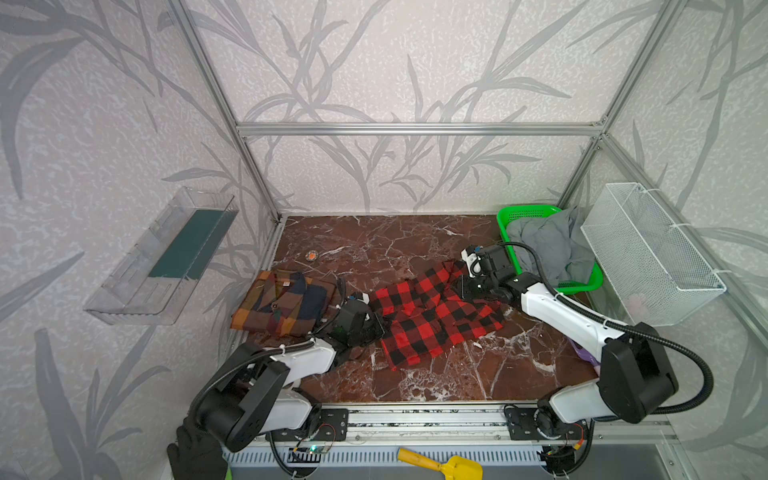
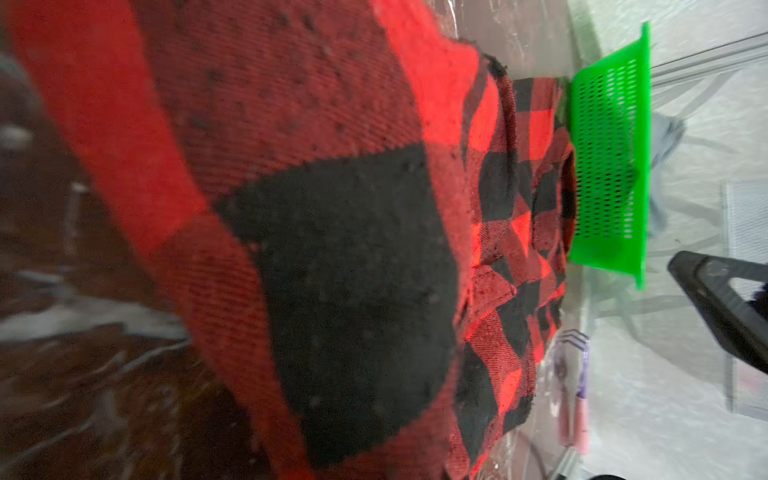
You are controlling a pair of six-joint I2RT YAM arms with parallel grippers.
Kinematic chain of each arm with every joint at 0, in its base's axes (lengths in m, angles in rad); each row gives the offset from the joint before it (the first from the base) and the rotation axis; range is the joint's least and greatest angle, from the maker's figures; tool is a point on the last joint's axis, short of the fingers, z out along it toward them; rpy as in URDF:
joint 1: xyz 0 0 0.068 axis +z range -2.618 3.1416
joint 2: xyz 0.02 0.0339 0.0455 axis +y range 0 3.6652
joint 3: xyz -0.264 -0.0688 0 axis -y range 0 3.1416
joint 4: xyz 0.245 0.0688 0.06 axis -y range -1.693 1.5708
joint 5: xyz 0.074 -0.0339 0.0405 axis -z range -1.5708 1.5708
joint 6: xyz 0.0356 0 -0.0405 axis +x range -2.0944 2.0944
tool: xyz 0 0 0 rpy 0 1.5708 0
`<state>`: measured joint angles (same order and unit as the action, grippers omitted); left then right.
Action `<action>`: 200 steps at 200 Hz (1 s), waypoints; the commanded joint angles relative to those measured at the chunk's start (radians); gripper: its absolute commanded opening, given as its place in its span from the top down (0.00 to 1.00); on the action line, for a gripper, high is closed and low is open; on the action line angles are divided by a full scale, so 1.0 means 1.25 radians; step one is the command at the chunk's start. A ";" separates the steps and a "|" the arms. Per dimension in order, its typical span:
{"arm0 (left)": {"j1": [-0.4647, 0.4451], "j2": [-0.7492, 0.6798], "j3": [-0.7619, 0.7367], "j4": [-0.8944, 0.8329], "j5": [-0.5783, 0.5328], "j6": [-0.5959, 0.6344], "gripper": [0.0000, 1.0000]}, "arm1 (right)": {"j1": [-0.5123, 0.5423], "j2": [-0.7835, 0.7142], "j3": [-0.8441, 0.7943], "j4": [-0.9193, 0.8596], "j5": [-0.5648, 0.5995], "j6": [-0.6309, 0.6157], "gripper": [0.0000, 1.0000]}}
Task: Fold and stack the long sleeve shirts
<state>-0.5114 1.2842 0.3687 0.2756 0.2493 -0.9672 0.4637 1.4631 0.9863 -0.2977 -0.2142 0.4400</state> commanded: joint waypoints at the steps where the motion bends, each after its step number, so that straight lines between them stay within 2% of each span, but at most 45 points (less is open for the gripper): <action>1: 0.001 -0.042 0.060 -0.372 -0.098 0.101 1.00 | 0.001 -0.017 0.012 -0.016 0.029 -0.013 0.74; 45: 0.008 -0.024 0.246 -0.707 -0.178 0.183 1.00 | 0.001 0.004 -0.005 -0.027 0.039 -0.006 0.74; 68: 0.016 -0.006 0.335 -0.827 -0.179 0.235 1.00 | 0.001 0.012 -0.014 -0.033 0.062 -0.005 0.74; 109: 0.021 0.022 0.441 -0.950 -0.186 0.310 1.00 | -0.003 0.056 -0.033 -0.035 0.072 0.010 0.75; 159: 0.020 0.065 0.563 -1.106 -0.280 0.399 1.00 | -0.004 0.063 -0.080 0.004 0.083 0.028 0.76; 200: 0.015 0.104 0.644 -1.174 -0.299 0.434 1.00 | -0.005 0.056 -0.115 0.026 0.080 0.038 0.76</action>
<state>-0.4885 1.3899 1.1172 -1.0695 -0.0715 -0.4820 0.4625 1.5387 0.8650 -0.2920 -0.1284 0.4747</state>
